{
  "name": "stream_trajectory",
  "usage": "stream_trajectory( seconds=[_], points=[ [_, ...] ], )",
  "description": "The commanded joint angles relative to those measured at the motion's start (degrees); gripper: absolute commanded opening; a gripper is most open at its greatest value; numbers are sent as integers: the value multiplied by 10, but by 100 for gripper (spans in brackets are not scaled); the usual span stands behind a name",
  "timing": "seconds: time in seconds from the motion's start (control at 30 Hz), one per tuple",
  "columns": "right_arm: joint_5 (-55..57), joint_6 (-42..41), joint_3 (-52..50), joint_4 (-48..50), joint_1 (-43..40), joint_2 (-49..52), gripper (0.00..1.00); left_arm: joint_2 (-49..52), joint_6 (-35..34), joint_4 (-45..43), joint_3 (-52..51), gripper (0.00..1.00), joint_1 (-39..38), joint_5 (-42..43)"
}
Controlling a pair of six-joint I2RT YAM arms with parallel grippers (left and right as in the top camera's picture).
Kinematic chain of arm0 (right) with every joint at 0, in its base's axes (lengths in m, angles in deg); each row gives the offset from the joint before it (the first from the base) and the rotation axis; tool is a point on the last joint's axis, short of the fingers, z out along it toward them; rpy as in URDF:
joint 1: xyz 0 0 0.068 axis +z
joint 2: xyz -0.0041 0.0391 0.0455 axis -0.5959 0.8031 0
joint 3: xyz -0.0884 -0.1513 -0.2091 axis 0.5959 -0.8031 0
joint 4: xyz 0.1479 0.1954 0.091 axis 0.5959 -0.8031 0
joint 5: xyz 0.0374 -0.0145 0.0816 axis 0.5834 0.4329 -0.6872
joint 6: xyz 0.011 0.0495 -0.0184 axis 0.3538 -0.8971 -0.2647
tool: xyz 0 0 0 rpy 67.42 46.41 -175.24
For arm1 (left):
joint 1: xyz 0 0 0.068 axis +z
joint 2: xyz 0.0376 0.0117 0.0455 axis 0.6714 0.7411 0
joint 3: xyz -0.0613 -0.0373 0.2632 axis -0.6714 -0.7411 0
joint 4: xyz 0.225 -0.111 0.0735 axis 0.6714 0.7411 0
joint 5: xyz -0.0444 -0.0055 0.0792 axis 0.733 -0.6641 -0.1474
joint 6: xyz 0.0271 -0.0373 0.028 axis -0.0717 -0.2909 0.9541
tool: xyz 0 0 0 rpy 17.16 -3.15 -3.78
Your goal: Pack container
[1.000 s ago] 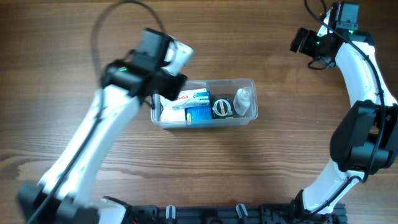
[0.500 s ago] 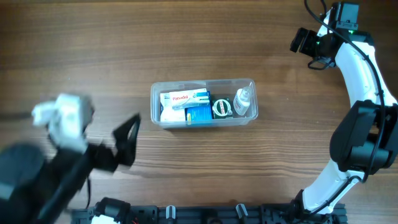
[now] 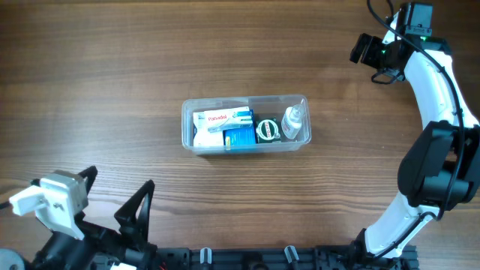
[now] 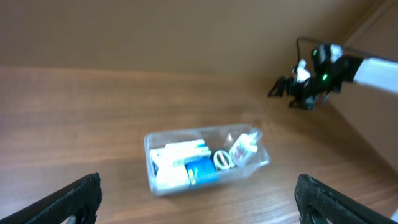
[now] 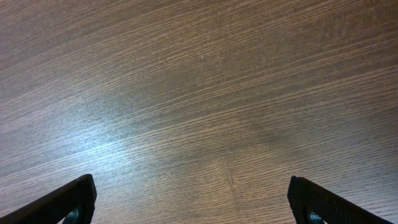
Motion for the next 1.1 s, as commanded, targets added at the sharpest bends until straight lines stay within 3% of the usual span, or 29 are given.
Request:
stream_trajectory(
  seconds=[0.0,0.23,0.37,0.73,0.83,1.07],
  points=[
    [5,7,10,1,-2,7,100,-24,-9,33,-5,100,2,6],
    [5,7,10,1,-2,7,100,-175,-9,53,-131,100,30,22],
    [5,7,10,1,-2,7,100,-236,-9,2,-232,100,31,22],
    [5,7,10,1,-2,7,100,-318,-5,-517,-600,100,46,22],
    [5,7,10,1,-2,7,100,-319,-5,-608,-666,100,64,23],
    [5,7,10,1,-2,7,100,-319,-5,-685,-733,100,96,23]
  ],
)
